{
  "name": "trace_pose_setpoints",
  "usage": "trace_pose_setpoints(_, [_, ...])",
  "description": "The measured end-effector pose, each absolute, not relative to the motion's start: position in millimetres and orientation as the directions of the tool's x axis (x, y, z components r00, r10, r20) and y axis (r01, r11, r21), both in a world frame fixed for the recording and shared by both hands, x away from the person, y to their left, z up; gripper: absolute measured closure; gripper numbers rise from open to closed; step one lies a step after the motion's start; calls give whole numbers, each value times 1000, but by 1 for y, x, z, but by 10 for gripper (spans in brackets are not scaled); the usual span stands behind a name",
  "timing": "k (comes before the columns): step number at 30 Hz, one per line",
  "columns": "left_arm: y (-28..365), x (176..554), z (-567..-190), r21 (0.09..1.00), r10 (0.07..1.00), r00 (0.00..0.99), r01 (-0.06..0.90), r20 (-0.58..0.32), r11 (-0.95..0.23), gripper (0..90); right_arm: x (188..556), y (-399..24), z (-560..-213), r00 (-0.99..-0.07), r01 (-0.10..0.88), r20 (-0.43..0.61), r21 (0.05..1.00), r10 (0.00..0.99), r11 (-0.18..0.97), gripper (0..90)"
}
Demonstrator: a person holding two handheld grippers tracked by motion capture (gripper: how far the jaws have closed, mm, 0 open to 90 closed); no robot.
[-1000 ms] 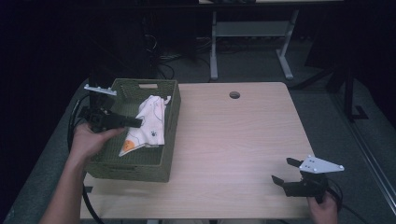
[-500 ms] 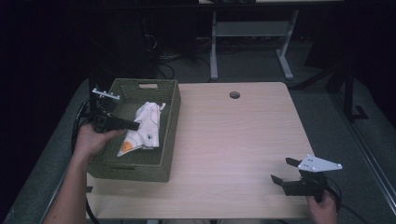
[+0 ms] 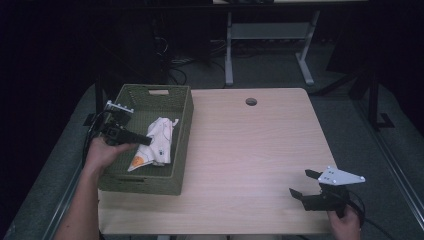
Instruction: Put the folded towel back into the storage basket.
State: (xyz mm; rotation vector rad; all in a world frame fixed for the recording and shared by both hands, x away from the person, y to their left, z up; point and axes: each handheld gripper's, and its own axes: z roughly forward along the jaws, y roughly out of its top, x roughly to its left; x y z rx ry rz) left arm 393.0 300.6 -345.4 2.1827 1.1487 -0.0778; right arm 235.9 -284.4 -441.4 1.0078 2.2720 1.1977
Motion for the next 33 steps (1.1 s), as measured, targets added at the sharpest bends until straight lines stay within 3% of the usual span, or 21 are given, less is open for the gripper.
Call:
trace_pose_setpoints(15, [291,410,-368,422,702,659,736,-268,-530,835,239,-285,-443,-668,425,-6,818,745,388,139])
trace_pose_setpoints(19, [291,416,-375,415,729,639,749,-245,-516,831,240,-284,-444,-675,428,-5,812,738,398,139])
trace_pose_setpoints(21, [290,417,-378,381,771,610,767,-182,-516,776,240,-284,-444,-683,426,-6,809,730,405,139])
trace_pose_setpoints(22, [290,417,-378,371,790,595,773,-145,-514,689,240,-284,-444,-683,427,-5,808,730,405,138])
trace_pose_setpoints(26, [291,410,-369,404,806,582,766,-107,-500,586,239,-284,-445,-692,426,-2,807,722,410,139])
trace_pose_setpoints(33, [277,399,-376,374,775,621,751,-120,-544,653,234,-283,-442,-698,410,-17,810,716,419,139])
